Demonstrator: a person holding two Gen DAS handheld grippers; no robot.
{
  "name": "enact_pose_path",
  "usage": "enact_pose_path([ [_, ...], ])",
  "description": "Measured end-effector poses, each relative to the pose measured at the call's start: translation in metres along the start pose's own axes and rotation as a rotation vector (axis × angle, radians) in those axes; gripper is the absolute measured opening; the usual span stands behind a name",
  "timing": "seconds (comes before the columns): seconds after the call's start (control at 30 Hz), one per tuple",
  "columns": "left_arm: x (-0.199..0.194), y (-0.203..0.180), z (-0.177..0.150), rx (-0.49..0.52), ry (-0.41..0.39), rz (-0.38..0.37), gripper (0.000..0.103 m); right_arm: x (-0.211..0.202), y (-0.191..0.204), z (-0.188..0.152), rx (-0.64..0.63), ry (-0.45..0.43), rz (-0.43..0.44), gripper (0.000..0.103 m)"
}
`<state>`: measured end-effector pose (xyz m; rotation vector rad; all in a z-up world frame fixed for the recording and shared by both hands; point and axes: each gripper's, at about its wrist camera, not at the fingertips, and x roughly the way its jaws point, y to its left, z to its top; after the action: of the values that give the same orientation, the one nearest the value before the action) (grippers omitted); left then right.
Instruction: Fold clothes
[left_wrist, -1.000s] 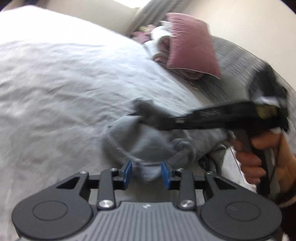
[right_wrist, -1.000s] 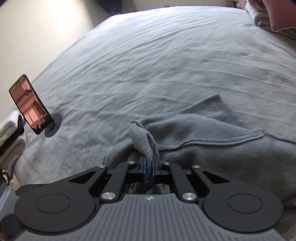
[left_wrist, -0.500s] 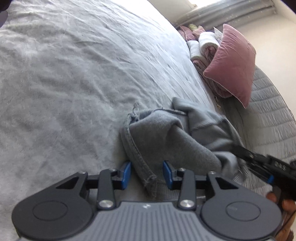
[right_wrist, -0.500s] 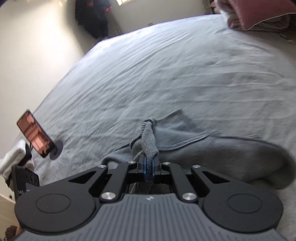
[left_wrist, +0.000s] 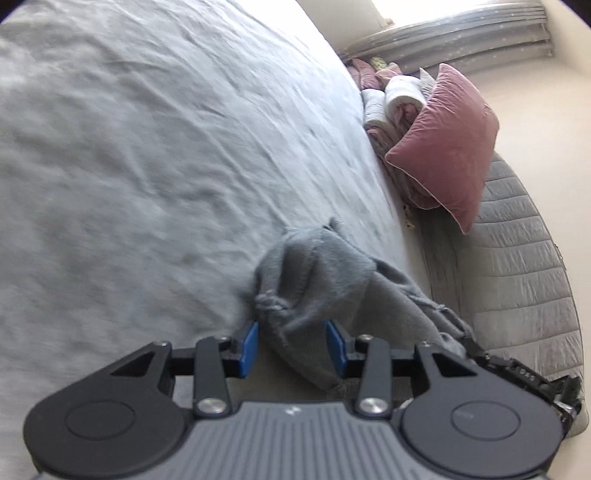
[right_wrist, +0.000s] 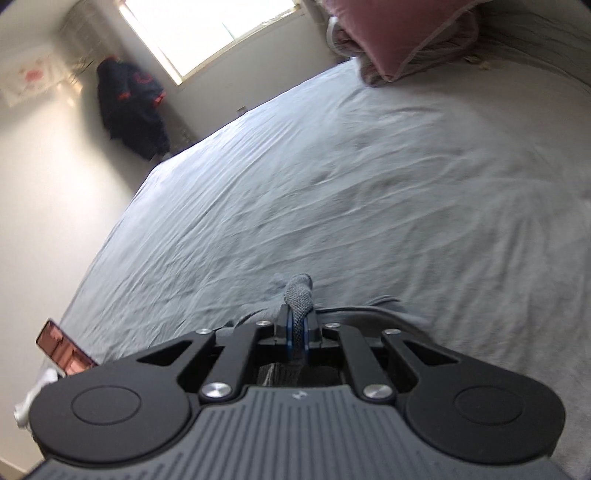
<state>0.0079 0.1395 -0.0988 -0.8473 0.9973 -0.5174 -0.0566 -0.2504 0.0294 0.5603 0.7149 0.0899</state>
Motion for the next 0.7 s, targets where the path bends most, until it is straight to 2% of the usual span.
enact_pose_path([
  [0.17,0.020,-0.008,-0.004,-0.028,0.021,-0.007,0.039,0.000,-0.029,0.004,0.069,-0.002,0.002,0.006],
  [0.23,0.028,-0.011,-0.003,-0.065,0.028,-0.004,0.020,0.000,-0.039,0.007,0.084,-0.002,0.001,0.006],
  [0.27,0.029,-0.013,-0.002,-0.090,0.018,-0.009,0.005,0.001,-0.042,0.010,0.092,-0.002,0.002,0.006],
  [0.4,0.019,-0.029,0.014,-0.138,-0.097,-0.050,0.003,0.004,-0.052,0.027,0.119,-0.006,0.015,0.006],
  [0.57,-0.002,-0.070,0.047,-0.085,-0.255,-0.081,0.003,-0.001,-0.044,0.059,0.105,-0.088,0.043,0.006],
  [0.7,-0.005,-0.112,0.082,0.021,-0.358,-0.027,0.003,0.002,-0.024,0.089,0.057,-0.169,0.044,0.006],
])
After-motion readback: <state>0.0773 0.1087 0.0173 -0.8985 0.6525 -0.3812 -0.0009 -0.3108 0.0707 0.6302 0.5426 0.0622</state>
